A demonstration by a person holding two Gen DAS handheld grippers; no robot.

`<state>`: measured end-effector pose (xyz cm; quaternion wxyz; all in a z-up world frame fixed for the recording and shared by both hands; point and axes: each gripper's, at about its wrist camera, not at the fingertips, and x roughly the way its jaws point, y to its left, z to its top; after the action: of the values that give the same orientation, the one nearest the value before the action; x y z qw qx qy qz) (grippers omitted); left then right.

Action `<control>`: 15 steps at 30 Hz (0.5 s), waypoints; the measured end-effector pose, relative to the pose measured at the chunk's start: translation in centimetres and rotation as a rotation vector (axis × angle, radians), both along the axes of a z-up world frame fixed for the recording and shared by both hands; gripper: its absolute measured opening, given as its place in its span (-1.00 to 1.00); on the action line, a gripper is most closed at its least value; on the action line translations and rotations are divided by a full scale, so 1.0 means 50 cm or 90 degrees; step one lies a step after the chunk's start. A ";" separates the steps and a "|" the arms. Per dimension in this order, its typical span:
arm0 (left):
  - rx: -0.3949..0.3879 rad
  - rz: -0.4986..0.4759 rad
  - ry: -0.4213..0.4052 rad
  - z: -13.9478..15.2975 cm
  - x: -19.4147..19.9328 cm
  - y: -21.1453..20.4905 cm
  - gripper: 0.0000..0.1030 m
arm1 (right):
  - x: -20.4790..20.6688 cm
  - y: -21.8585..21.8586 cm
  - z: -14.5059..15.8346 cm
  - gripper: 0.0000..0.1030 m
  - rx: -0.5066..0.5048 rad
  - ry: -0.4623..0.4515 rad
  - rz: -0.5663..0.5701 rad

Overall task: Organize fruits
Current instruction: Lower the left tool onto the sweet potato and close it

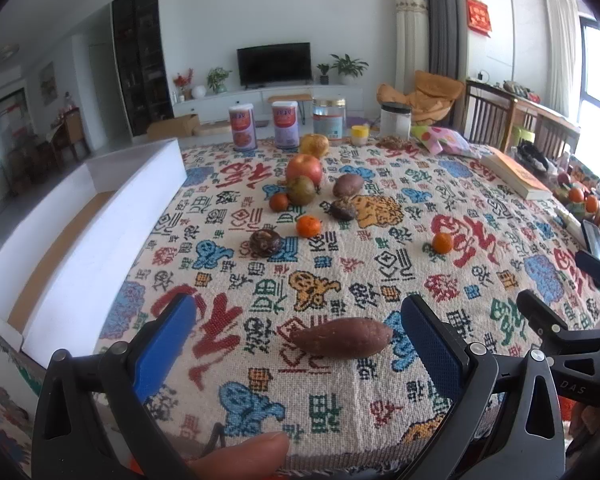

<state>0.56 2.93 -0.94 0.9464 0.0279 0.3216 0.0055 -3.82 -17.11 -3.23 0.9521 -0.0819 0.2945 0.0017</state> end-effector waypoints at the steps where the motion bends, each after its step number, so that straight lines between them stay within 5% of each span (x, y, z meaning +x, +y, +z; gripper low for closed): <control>1: 0.008 0.005 0.000 0.000 0.006 0.004 0.99 | 0.000 0.000 -0.001 1.00 0.000 0.001 0.000; 4: 0.017 0.043 0.004 -0.006 0.040 0.040 0.99 | 0.005 -0.010 -0.005 1.00 0.008 0.006 -0.002; 8: -0.023 0.085 0.071 -0.052 0.109 0.118 0.99 | 0.025 -0.065 -0.016 1.00 0.045 0.031 -0.049; 15: 0.042 0.115 0.153 -0.178 0.204 0.151 0.99 | 0.103 -0.182 -0.087 1.00 0.100 0.147 -0.146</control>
<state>10.77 10.49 -9.86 0.8953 0.0305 0.4336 0.0979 1.34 -26.19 -7.57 0.9093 0.0274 0.4085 -0.0748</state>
